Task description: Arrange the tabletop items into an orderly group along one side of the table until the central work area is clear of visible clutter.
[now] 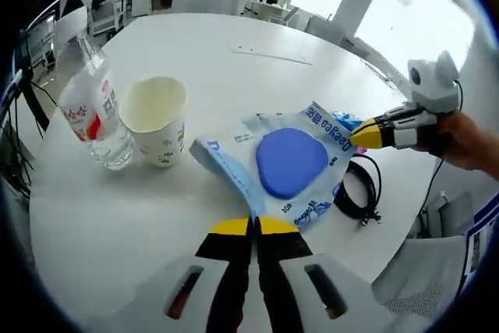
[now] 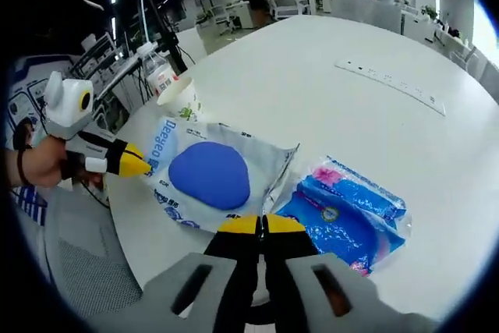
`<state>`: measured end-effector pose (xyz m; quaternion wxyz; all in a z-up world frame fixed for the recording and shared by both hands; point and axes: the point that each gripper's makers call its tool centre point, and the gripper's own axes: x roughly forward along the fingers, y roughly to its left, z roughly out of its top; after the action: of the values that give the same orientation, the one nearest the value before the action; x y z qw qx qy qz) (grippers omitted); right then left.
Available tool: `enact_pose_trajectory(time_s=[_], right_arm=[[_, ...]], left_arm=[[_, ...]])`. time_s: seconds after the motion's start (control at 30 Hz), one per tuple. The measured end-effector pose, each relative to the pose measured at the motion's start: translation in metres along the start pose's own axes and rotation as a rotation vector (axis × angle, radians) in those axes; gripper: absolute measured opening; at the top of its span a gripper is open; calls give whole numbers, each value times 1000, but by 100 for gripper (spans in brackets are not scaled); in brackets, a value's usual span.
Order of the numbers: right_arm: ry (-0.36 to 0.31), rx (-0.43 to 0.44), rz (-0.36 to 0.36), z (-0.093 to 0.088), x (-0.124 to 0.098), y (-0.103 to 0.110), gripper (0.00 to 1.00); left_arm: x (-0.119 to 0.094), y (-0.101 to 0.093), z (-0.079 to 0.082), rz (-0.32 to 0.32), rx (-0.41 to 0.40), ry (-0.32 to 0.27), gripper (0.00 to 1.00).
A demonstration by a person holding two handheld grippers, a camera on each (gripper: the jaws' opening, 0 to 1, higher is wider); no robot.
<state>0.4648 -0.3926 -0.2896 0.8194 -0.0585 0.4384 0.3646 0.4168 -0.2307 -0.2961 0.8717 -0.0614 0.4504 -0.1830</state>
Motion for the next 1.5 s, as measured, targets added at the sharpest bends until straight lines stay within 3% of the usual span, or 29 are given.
enact_pose_trajectory(time_s=[0.4, 0.7, 1.23, 1.5], right_arm=[[-15, 46, -16, 2, -1, -9, 0], [-29, 54, -9, 9, 7, -10, 0], [2, 67, -5, -2, 16, -13, 0], [-5, 99, 4, -8, 18, -14, 3]], left_arm=[[15, 11, 26, 15, -78, -40, 0], [24, 27, 37, 38, -124, -54, 0], [36, 36, 31, 55, -134, -18, 0], [31, 45, 26, 35, -147, -26, 7]])
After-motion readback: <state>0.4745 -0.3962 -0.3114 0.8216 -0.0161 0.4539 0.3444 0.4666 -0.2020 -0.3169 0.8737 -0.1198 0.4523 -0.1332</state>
